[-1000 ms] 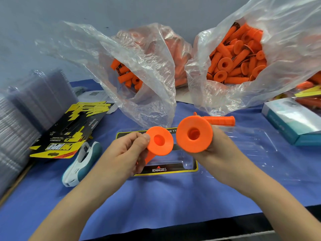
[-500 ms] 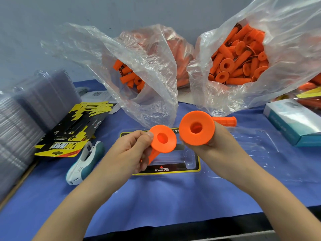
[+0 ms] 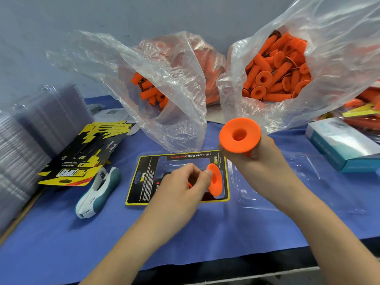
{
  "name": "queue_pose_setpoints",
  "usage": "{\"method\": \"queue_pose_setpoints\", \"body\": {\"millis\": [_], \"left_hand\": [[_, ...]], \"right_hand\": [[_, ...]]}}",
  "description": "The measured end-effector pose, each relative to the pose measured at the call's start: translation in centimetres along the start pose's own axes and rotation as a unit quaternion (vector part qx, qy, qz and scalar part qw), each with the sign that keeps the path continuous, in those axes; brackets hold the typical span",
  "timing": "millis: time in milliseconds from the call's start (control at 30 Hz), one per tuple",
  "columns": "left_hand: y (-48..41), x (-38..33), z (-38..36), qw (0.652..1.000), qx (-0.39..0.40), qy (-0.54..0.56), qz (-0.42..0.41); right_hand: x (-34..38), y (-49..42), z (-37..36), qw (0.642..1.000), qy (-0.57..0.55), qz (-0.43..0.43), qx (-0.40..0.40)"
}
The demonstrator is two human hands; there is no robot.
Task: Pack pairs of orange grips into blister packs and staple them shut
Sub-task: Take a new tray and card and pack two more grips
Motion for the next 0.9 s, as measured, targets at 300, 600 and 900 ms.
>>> {"method": "queue_pose_setpoints", "body": {"millis": [300,600,900], "left_hand": [[-0.6,-0.3,-2.9,0.987,-0.041,-0.141,0.058],[-0.8,-0.1,0.8,0.989,-0.061,-0.131,-0.013],[-0.3,5.8,3.3,0.946,0.092,-0.308,0.023]], "right_hand": [[-0.1,-0.1,0.4,0.999,-0.013,-0.029,-0.015],[0.8,-0.2,-0.3,0.998,0.057,0.004,0.015],[-2.2,-1.8,1.5,0.92,0.384,-0.052,-0.048]]}}
Point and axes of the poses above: each hand's wrist, its own y-axis away from the middle knuckle, its own z-axis out of the back of the hand, x = y × z, the point moved 2 cm from there along -y, towards the middle knuckle, and after that the axes turned 13 degrees about -z, right-handed, at the moved point
